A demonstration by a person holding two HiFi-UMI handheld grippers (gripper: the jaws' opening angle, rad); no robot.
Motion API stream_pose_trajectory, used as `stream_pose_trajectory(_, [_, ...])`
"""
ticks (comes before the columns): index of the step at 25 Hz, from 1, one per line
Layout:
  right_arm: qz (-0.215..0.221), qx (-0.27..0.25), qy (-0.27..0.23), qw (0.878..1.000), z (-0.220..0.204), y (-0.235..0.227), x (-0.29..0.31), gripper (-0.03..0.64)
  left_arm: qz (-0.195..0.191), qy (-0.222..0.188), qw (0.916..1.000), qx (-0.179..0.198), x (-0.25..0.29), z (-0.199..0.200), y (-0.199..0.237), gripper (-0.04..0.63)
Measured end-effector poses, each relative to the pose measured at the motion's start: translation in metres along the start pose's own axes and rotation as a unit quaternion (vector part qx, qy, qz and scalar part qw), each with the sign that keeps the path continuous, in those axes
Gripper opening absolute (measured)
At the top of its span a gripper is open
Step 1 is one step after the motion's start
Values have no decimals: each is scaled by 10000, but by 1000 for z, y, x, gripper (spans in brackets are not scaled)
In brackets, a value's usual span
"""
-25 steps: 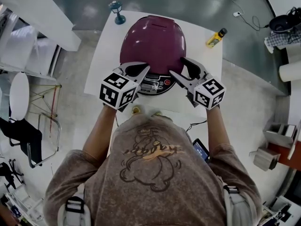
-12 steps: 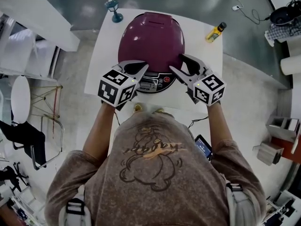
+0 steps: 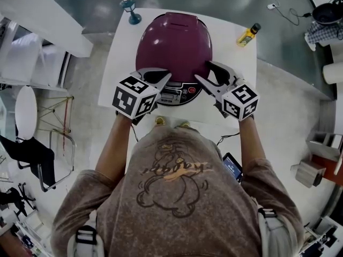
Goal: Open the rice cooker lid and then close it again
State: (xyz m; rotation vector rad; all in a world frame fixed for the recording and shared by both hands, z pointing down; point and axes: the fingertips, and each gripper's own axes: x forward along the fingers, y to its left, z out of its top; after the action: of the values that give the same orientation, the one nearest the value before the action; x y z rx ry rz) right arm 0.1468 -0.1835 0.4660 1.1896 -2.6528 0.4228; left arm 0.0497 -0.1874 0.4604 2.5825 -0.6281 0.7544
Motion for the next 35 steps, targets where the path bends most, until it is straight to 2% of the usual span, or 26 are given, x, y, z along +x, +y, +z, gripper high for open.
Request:
stream_pose_trajectory(6, [-14,-9,-24,10000,0,0,0,233,-85,143,9999,-7,2,-1,0,20])
stream_pose_trajectory(13, [-26,-8,-62,10000,-2,-2,1,221,-2,233,9997,-84,4,-2,0,18])
stream_pose_trajectory(22, [-241,-88,-8,9997,-3,-4,0,218,-256,337,9990,-130,5,-3,-3,20])
stream_pose_trajectory(28, [-639,18,-101,9979,-2,-10,1,187,-561,326,9977,-177,2,-4,-1,20])
stream_pose_trajectory(31, [-969,173,-157,9950,-1,-12,-3,186,-658,110,9977,-93,-6,1,2,20])
stream_pose_trajectory(35, [-1462,569,-486,9864,1,-6,-16,172,-764,-163,9969,51,-18,7,17,20])
